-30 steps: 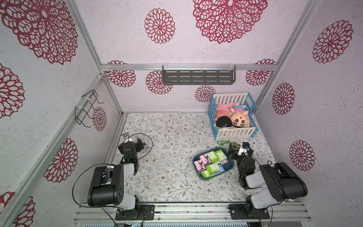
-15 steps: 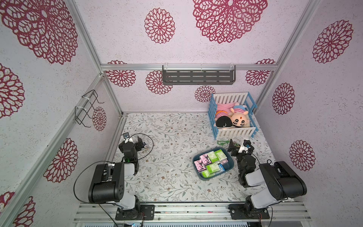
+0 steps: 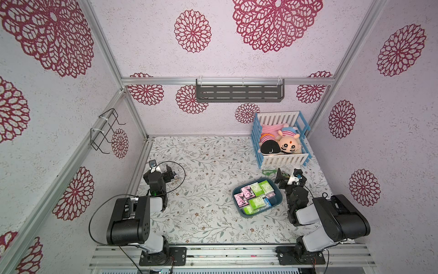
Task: Put the pocket tissues into the storage box
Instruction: Reset both arms
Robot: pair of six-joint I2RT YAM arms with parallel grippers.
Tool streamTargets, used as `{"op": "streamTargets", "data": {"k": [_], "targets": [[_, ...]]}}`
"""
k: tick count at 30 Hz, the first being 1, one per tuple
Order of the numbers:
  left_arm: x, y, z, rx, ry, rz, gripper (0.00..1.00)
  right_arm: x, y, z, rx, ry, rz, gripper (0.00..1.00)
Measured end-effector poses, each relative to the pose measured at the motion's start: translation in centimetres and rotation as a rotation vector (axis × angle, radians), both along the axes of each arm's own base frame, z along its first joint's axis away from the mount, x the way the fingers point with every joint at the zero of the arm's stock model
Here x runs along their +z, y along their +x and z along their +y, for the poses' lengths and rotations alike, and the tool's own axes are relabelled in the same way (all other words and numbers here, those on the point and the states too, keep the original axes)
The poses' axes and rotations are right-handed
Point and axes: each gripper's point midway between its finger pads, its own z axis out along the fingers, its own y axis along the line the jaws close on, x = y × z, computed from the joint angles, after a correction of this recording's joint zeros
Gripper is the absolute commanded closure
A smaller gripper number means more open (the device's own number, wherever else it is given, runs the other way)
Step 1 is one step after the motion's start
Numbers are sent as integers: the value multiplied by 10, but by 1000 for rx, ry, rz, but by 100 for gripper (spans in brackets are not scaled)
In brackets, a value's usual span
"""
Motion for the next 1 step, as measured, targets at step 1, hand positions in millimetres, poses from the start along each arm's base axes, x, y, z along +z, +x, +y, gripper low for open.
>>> {"op": "streamTargets", "data": {"k": [1], "targets": [[0, 0, 0, 0, 0, 0, 3, 0, 0, 0, 0, 0, 0, 1]]}}
